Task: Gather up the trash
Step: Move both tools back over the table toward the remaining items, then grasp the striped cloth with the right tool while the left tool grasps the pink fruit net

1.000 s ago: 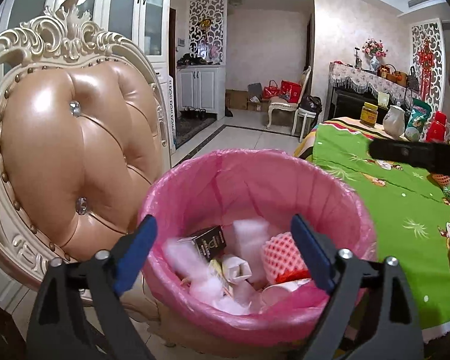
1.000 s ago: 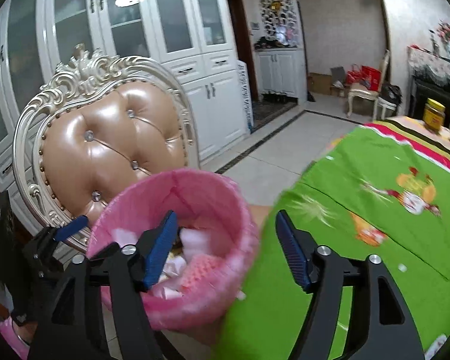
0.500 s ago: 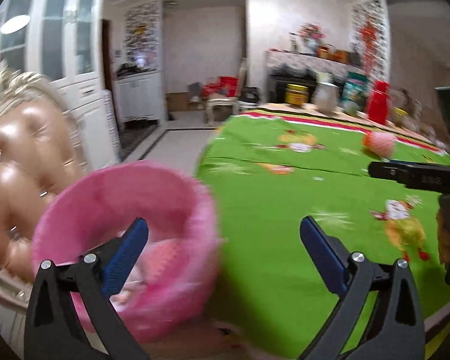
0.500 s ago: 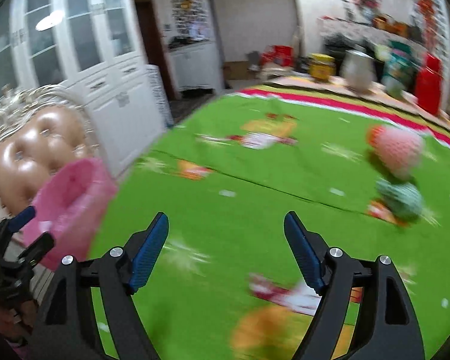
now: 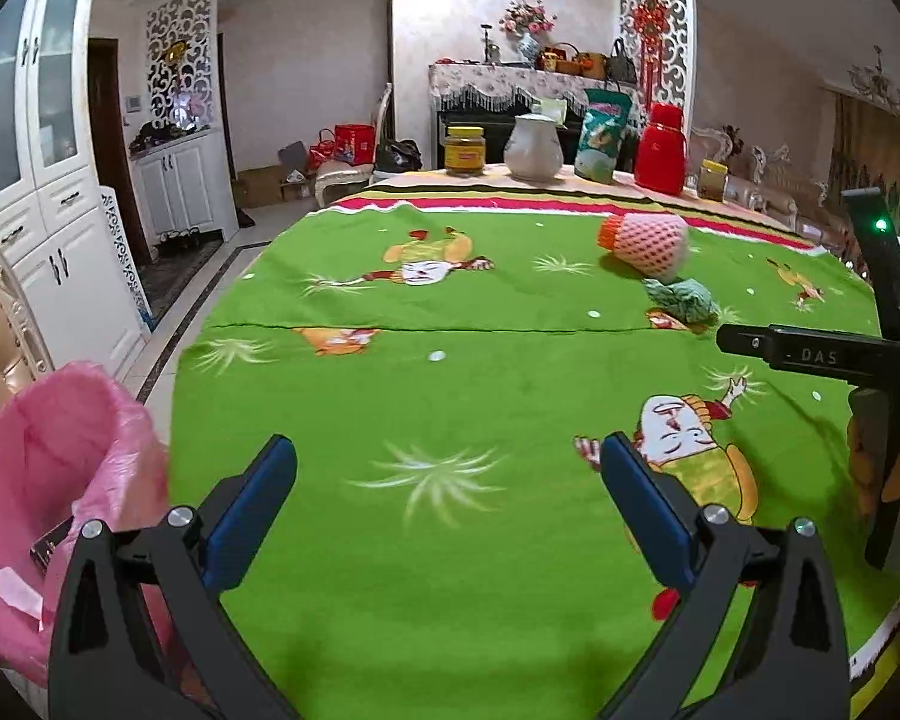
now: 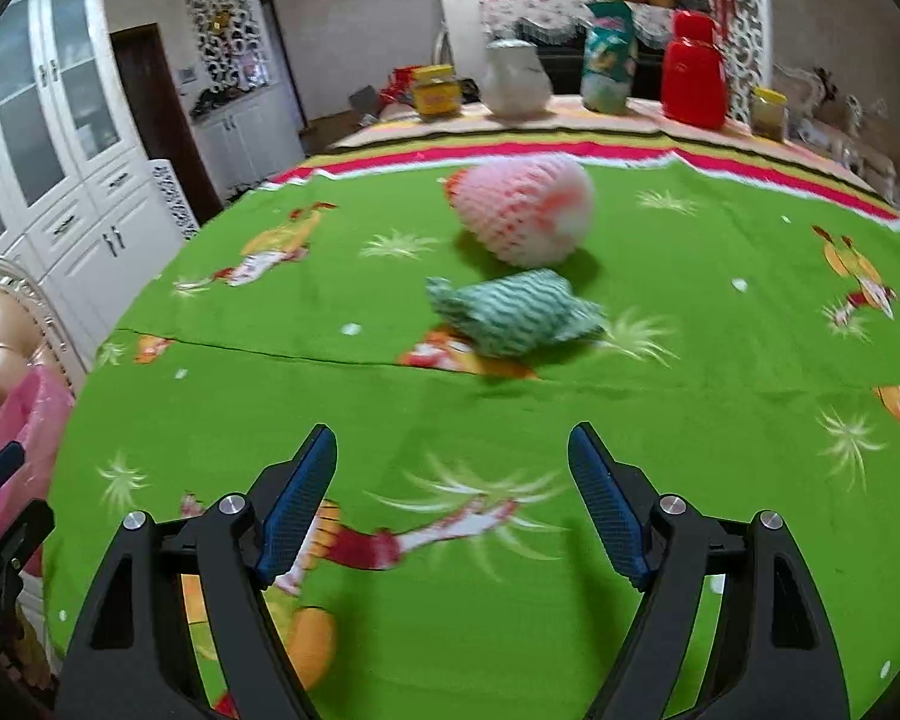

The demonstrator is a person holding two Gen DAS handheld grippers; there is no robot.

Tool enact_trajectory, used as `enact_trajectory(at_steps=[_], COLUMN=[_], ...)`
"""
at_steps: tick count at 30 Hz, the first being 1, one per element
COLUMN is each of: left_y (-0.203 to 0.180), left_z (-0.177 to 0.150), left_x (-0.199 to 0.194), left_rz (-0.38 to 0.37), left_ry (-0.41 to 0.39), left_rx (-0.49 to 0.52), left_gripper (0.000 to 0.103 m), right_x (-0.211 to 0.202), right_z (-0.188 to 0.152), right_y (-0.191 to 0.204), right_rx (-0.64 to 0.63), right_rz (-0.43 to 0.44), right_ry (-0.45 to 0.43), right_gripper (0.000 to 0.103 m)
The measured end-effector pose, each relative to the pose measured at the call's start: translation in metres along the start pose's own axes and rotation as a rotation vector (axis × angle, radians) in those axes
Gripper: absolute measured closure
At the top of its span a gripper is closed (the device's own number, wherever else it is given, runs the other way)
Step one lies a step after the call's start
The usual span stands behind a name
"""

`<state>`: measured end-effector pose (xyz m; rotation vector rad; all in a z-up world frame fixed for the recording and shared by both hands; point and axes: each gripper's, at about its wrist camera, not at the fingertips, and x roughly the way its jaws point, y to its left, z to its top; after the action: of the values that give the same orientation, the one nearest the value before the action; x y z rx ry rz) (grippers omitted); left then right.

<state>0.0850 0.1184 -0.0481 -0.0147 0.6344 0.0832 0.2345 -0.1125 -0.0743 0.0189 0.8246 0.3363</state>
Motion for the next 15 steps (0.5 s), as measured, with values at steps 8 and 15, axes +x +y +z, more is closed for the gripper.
enact_trajectory(at_steps=[8, 15], left_y=[-0.011, -0.005], left_z=[0.006, 0.010], left_x=[0.014, 0.023], left_rz=[0.006, 0.024], left_ry=[0.017, 0.036], left_rx=[0.029, 0.027], left_gripper=[0.005, 0.005], right_x=[0.041, 0.087], right_z=[0.029, 0.056], right_y=[-0.010, -0.009], right_rx=[-0.019, -0.046], right_rz=[-0.070, -0.115], right_ry=[0.080, 0.135], right_gripper=[0.019, 0.018])
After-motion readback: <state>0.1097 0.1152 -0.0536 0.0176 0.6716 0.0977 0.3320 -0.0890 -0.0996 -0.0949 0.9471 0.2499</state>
